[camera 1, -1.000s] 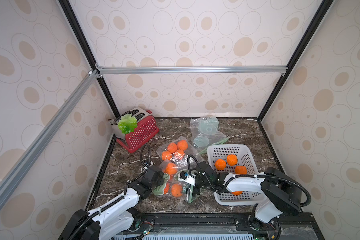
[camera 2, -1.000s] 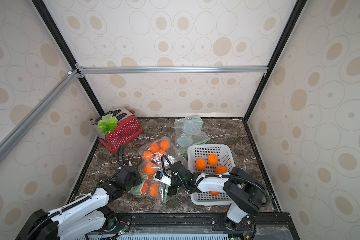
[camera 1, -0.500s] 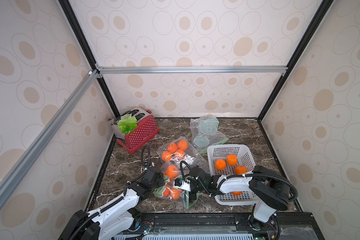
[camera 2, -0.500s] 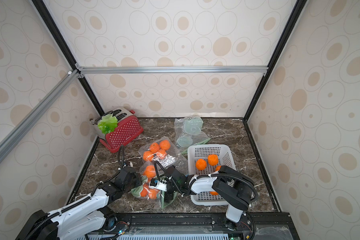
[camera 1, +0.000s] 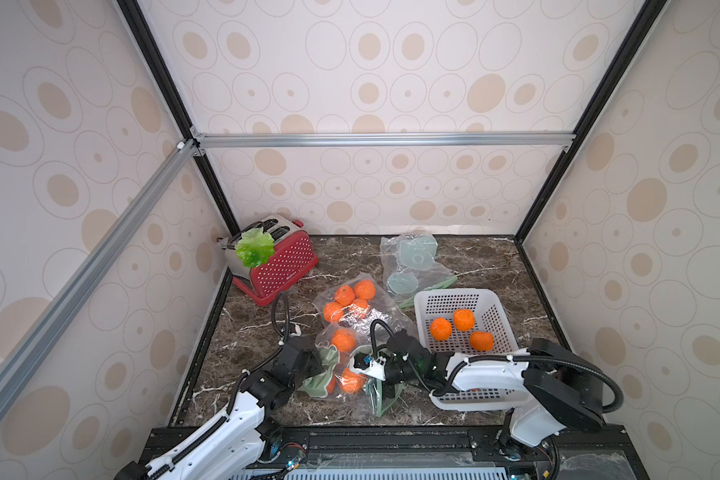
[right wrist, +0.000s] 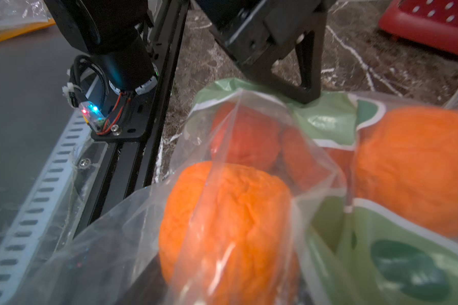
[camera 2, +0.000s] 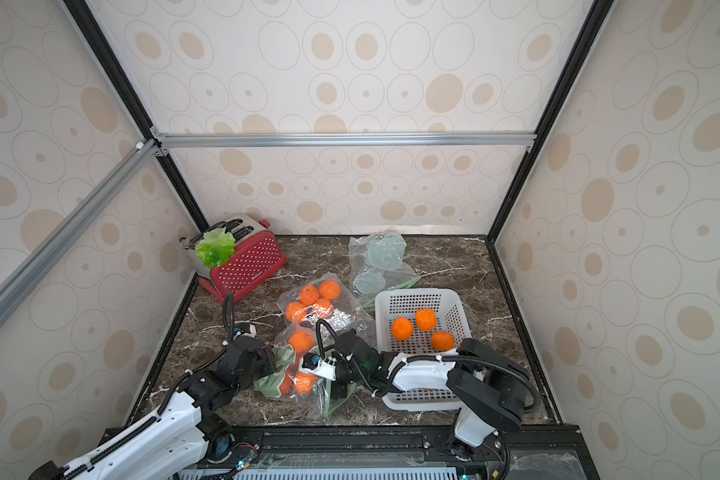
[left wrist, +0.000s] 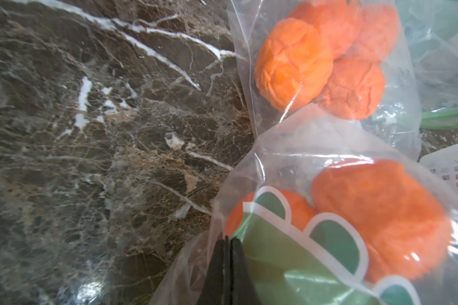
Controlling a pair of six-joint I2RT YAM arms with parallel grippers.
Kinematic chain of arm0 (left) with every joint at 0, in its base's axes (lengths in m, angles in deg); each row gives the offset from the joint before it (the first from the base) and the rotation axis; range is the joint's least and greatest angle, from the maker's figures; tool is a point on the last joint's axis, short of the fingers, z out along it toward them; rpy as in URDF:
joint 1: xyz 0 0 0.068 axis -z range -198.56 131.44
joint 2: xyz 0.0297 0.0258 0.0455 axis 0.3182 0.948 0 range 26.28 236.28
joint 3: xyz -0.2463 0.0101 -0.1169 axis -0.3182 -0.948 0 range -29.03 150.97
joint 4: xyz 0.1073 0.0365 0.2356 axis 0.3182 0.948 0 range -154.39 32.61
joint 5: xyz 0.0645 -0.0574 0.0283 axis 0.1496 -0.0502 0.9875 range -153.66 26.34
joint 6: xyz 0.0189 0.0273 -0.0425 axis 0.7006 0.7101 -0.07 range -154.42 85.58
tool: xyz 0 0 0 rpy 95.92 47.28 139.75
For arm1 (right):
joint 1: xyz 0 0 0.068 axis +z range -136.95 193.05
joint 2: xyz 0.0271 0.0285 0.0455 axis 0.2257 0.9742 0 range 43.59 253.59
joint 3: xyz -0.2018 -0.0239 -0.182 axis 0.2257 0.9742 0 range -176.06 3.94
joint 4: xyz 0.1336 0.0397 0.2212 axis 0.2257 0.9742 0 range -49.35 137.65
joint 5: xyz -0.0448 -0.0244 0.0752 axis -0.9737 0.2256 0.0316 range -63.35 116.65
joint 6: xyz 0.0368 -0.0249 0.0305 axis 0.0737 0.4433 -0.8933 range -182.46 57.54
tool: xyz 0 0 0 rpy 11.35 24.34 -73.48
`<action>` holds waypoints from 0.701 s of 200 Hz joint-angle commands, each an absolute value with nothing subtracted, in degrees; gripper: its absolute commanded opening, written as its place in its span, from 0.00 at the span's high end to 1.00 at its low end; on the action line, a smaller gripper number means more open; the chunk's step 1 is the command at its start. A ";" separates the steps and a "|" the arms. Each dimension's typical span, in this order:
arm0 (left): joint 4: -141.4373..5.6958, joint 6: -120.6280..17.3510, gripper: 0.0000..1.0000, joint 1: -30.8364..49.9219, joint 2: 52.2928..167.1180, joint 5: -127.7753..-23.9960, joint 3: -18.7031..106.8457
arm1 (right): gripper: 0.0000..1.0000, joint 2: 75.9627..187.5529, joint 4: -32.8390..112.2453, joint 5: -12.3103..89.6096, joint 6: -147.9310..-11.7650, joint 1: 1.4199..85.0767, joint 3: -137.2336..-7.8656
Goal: Open the zip-top bag and take out the orange
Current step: Pick up the orange from the zipper food storage bag.
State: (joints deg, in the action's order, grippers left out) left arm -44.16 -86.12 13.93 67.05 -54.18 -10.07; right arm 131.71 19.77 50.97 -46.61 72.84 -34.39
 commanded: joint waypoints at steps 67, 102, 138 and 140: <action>-34.04 -86.97 1.00 13.92 58.80 -44.16 -5.53 | 0.53 119.53 36.10 45.33 -44.86 68.41 -33.76; -31.55 -84.92 1.00 13.89 59.46 -42.79 -3.10 | 0.53 115.34 39.99 45.25 -45.90 67.85 -34.69; -30.00 -83.30 1.00 13.88 58.99 -40.85 -2.14 | 0.54 110.89 48.47 43.36 -48.38 67.72 -37.41; -29.95 -83.24 1.00 13.88 58.86 -40.64 -2.09 | 0.55 110.56 48.96 43.24 -48.68 67.74 -37.55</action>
